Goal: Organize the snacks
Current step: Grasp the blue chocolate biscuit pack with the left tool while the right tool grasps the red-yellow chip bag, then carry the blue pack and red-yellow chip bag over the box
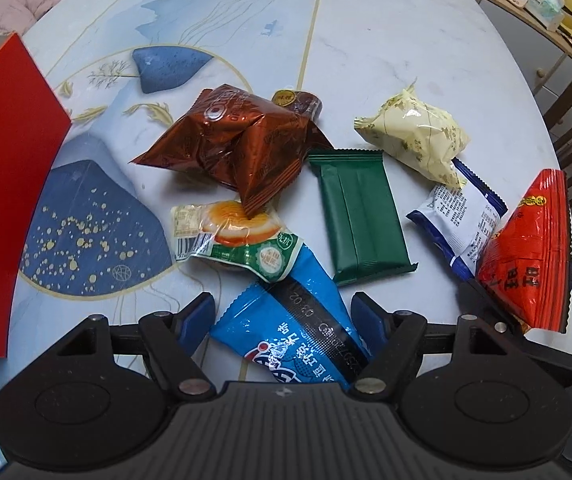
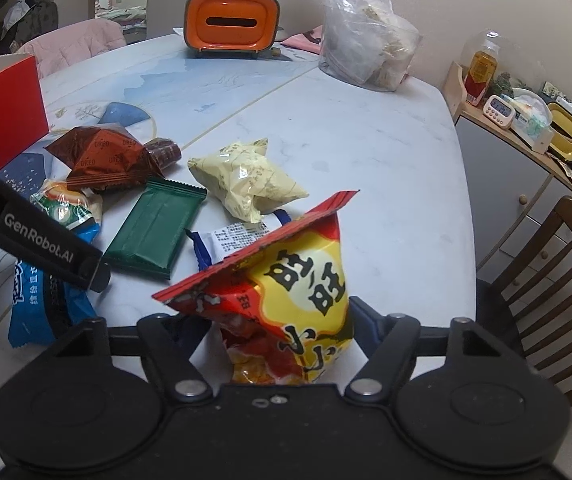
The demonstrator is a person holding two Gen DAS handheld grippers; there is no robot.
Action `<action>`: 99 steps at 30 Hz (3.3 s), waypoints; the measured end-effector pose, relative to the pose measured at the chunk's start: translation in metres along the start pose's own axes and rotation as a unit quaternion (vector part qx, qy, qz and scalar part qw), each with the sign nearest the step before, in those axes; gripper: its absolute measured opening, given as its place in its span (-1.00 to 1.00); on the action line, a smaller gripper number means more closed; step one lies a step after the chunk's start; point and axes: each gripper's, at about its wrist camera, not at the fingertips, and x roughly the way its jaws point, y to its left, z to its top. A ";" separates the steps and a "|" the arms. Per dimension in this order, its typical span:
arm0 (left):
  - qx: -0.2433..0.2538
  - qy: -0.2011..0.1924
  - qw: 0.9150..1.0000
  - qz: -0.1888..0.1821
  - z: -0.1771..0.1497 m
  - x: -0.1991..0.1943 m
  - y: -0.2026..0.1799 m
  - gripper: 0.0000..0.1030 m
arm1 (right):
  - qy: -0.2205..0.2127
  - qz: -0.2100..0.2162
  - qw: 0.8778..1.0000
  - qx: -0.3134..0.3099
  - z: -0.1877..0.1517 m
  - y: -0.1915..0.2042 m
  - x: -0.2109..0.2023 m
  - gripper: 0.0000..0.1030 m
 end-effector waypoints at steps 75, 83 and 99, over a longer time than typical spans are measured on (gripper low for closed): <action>0.070 -0.124 0.988 -0.062 -0.004 -0.181 0.241 -0.15 | -0.072 0.083 0.994 0.020 0.124 0.230 -0.136 0.23; 0.065 -0.121 0.990 -0.044 0.015 -0.173 0.284 -0.15 | -0.065 0.096 0.993 0.005 0.149 0.268 -0.112 0.23; 0.054 -0.096 0.994 0.015 0.059 -0.132 0.355 -0.15 | -0.021 0.101 0.994 -0.043 0.177 0.332 -0.047 0.23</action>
